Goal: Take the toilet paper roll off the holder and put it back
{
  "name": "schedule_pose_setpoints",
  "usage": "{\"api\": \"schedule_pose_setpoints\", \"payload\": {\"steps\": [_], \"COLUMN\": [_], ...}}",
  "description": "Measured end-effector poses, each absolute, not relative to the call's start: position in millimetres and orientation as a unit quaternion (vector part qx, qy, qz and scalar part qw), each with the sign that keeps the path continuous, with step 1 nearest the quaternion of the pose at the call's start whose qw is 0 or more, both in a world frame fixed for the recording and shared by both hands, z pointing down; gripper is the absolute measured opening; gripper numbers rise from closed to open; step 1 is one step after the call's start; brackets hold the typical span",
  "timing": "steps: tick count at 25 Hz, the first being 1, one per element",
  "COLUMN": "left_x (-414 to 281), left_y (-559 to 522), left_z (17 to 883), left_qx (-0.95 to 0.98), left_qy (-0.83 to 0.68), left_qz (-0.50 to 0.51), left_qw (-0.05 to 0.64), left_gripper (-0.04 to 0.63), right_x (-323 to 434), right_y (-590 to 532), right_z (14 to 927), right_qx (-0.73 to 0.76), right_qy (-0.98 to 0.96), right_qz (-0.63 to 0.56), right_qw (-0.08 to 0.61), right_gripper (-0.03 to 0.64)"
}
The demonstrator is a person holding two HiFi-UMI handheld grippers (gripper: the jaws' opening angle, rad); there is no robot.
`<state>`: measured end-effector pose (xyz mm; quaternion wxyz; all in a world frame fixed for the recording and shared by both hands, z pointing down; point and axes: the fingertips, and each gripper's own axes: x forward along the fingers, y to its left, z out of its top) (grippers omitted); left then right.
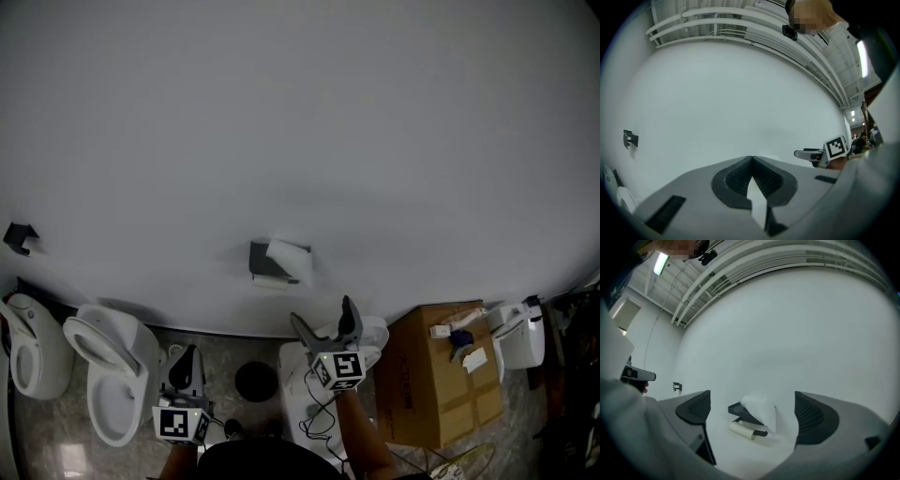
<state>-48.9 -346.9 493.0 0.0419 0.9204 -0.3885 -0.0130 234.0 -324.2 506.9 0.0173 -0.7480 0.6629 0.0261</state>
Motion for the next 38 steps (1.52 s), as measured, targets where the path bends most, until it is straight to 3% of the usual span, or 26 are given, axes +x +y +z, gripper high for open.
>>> {"api": "schedule_pose_setpoints", "payload": {"steps": [9, 24, 38], "left_x": [-51.9, -59.2, -59.4], "left_y": [-351.4, -362.0, -371.8], "left_z": [493.9, 499.8, 505.7], "left_qx": [0.917, 0.911, 0.907], "left_qy": [-0.396, -0.409, -0.417], "left_qz": [-0.013, -0.002, 0.007], "left_qw": [0.04, 0.044, 0.05], "left_gripper": [0.003, 0.003, 0.003], "right_x": [256.9, 275.6, 280.6], "right_y": [-353.4, -403.5, -449.2], "right_z": [522.8, 554.5, 566.0], "right_qx": [-0.759, -0.757, -0.733], "right_qy": [0.65, 0.653, 0.678], "right_qz": [-0.002, -0.026, -0.049], "right_qw": [0.033, -0.007, -0.028], "right_gripper": [0.54, 0.538, 0.445]}}
